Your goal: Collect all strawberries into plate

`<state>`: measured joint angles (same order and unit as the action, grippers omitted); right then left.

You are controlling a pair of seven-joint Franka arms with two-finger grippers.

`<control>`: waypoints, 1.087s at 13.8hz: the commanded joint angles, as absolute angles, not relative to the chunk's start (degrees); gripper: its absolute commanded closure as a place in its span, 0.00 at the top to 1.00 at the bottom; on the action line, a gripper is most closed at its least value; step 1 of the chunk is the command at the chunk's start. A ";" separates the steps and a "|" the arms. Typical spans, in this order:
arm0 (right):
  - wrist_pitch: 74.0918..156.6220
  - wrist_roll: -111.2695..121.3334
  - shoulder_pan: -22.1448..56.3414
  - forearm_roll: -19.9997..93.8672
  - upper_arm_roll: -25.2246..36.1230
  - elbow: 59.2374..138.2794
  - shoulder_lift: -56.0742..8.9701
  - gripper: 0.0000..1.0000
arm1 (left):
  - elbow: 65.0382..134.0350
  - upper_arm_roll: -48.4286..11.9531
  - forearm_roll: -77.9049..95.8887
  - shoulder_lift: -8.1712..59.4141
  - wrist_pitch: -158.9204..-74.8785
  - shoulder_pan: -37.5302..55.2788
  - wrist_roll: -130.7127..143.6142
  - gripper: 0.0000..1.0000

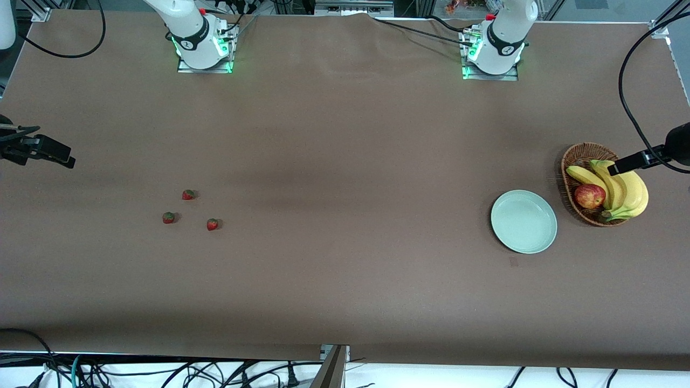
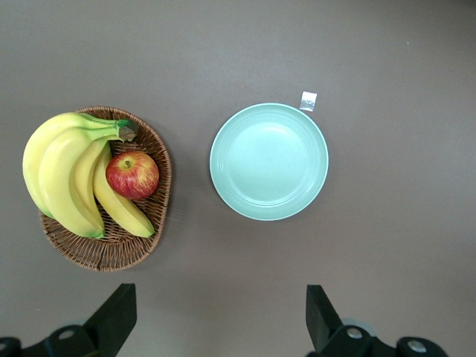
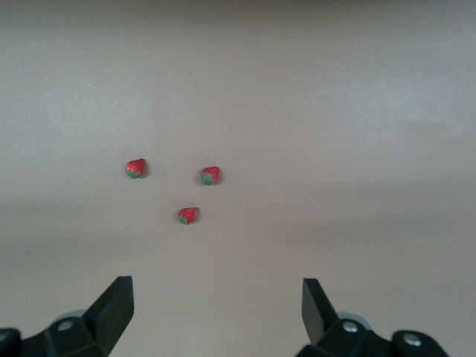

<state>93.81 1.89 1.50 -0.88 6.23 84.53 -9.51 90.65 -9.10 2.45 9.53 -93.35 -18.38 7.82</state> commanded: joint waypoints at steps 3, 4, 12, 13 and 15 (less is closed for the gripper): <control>92.81 2.29 0.97 -0.88 5.98 83.32 -9.84 1.00 | 90.09 -9.05 1.32 9.67 -92.64 -17.93 8.53 1.00; 92.81 2.37 0.97 -0.88 5.98 83.32 -9.84 1.00 | 90.09 -9.05 1.32 9.67 -92.55 -17.93 8.53 1.00; 93.25 2.72 0.88 -0.79 5.98 83.23 -9.93 1.00 | 90.09 -9.05 1.32 9.67 -92.55 -17.93 8.53 1.00; 93.25 3.07 0.88 -0.88 5.98 83.23 -9.93 1.00 | 90.09 -9.05 1.32 9.67 -92.55 -17.93 8.53 1.00; 93.51 3.08 0.79 -0.79 5.98 83.23 -9.93 1.00 | 90.09 -9.05 1.32 9.67 -92.55 -17.93 8.53 1.00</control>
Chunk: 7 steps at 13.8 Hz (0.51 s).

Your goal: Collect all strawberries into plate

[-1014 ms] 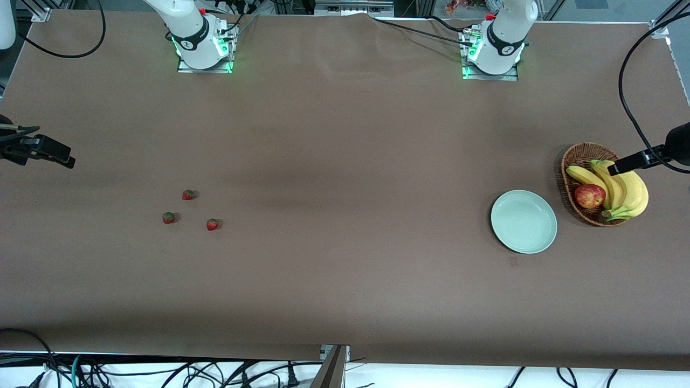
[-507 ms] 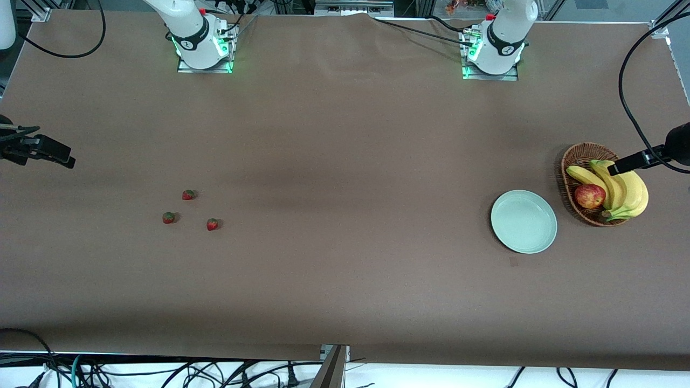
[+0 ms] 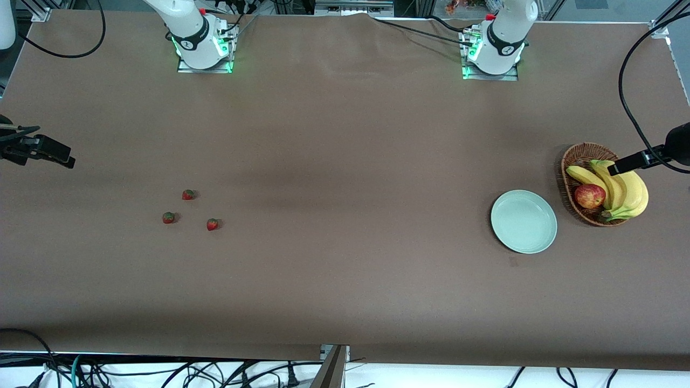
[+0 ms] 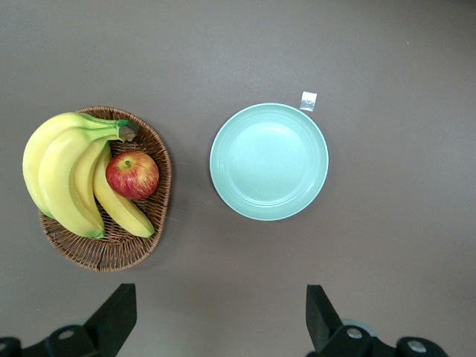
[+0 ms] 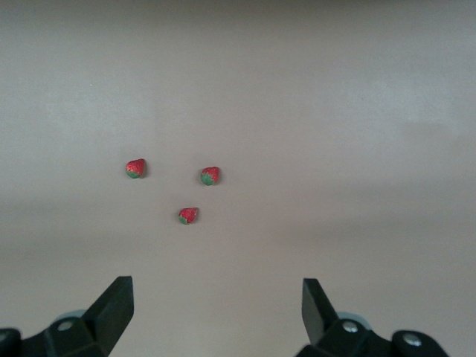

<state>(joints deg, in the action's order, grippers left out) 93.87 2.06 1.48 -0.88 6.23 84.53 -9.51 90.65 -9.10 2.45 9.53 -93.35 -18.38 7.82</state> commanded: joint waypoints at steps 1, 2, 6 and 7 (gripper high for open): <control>93.52 2.99 0.79 -0.79 5.98 83.23 -9.93 1.00 | 90.09 -9.05 1.32 9.67 -92.55 -17.93 8.53 1.00; 93.52 3.08 0.79 -0.79 5.98 83.23 -9.93 1.00 | 90.09 -9.05 1.32 9.67 -92.55 -17.93 8.53 1.00; 93.69 2.90 0.18 1.21 5.98 83.23 -11.77 1.00 | 90.09 -9.05 1.32 9.67 -92.55 -17.93 8.44 1.00; 93.87 2.73 0.26 2.45 5.89 83.41 -11.95 1.00 | 90.09 -9.05 1.32 9.67 -92.64 -17.93 8.52 1.00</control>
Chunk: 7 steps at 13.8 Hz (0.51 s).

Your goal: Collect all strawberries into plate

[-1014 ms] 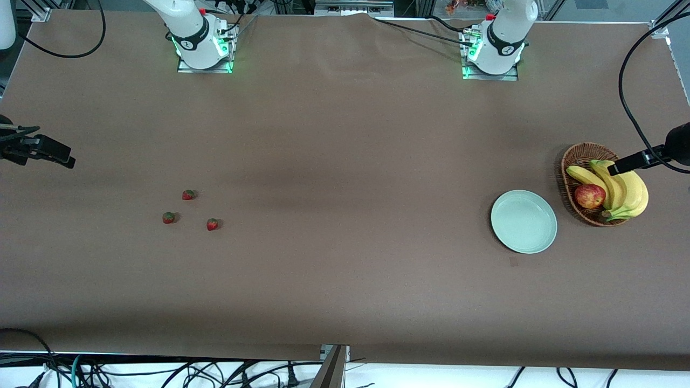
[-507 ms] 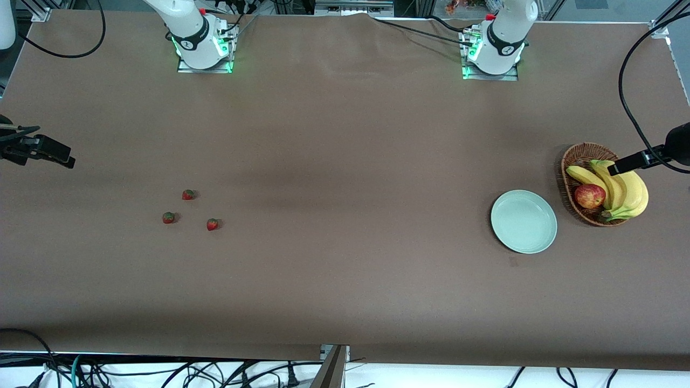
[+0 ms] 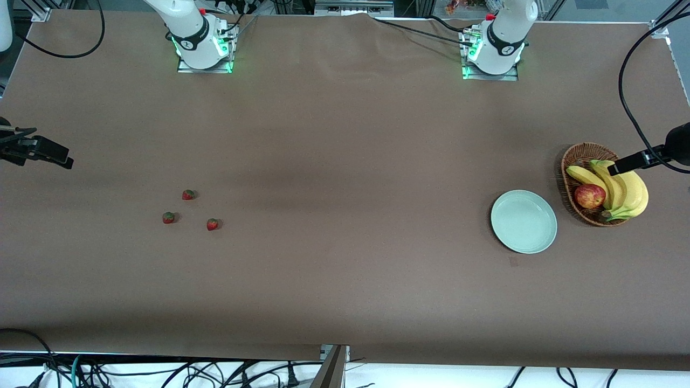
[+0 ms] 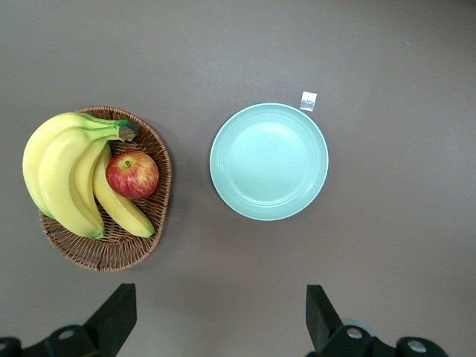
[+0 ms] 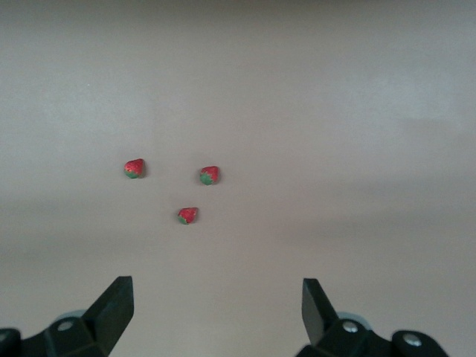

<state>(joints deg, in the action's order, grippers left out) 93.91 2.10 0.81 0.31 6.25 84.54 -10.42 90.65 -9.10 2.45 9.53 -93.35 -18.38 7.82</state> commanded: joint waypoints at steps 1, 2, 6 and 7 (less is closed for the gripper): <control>94.39 2.55 0.26 3.07 5.89 83.50 -12.65 1.00 | 90.09 -9.05 1.32 9.67 -92.64 -17.93 8.53 1.00; 95.18 2.64 0.26 3.34 5.80 83.41 -13.96 1.00 | 90.09 -8.97 1.32 9.67 -92.64 -17.93 8.44 1.00; 102.19 2.99 2.10 3.25 5.27 83.58 -21.34 1.00 | 90.00 -8.96 1.32 9.76 -92.72 -17.93 8.53 1.00; 103.96 3.08 3.15 3.25 5.27 83.58 -23.62 1.00 | 90.00 -8.96 1.32 9.76 -92.81 -17.93 8.53 1.00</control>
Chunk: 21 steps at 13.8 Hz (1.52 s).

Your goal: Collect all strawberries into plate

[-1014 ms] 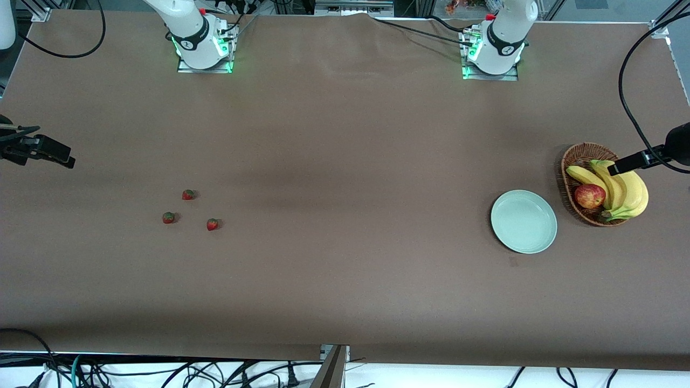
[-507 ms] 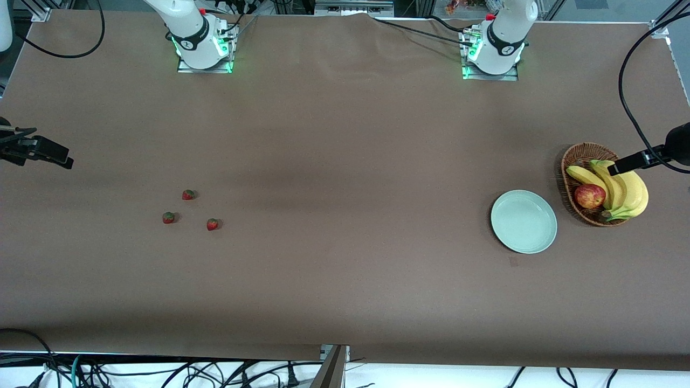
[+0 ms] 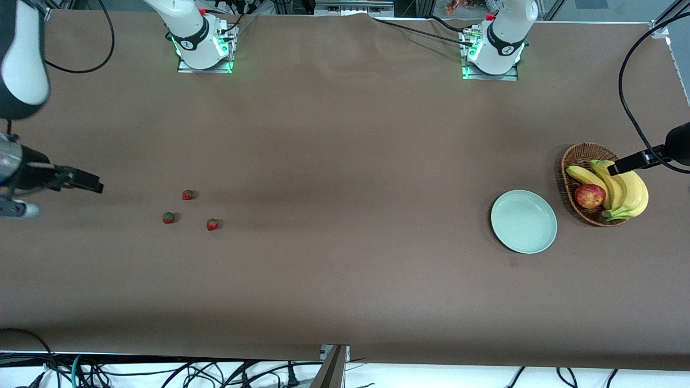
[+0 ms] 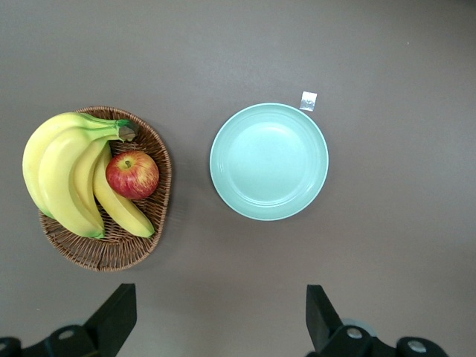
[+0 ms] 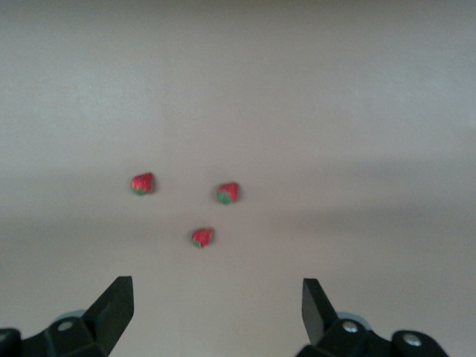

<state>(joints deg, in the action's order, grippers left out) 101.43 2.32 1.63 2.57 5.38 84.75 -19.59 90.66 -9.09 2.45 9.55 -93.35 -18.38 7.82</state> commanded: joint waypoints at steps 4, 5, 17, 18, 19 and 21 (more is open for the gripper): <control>112.65 1.94 8.25 3.25 5.27 83.58 -31.62 1.00 | 89.91 -9.05 1.32 10.11 -92.81 -17.93 8.44 1.00; 115.72 1.59 9.83 3.25 5.27 83.58 -33.82 1.00 | 89.83 -9.05 1.32 10.19 -92.81 -17.93 8.44 1.00; 122.87 -1.05 13.45 3.34 5.27 90.78 -41.13 1.00 | 89.39 -9.14 1.41 10.19 -92.72 -17.84 8.44 1.00; 124.35 -1.05 13.53 3.34 5.27 92.01 -41.13 1.00 | 89.12 -9.14 1.49 10.20 -92.90 -17.49 8.35 1.00; 125.58 -1.05 13.54 3.43 5.27 93.07 -41.13 1.00 | 88.86 -9.14 1.41 10.20 -92.90 -16.88 8.44 1.00; 126.21 -1.14 13.54 3.60 5.19 93.60 -41.13 1.00 | 88.60 -9.05 1.76 10.28 -93.07 -16.52 8.18 1.00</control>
<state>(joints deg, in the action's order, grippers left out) 124.83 -0.78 13.39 2.63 5.22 91.69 -42.22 90.05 -9.14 2.44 10.00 -93.41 -17.26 7.82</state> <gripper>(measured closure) 0.000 0.000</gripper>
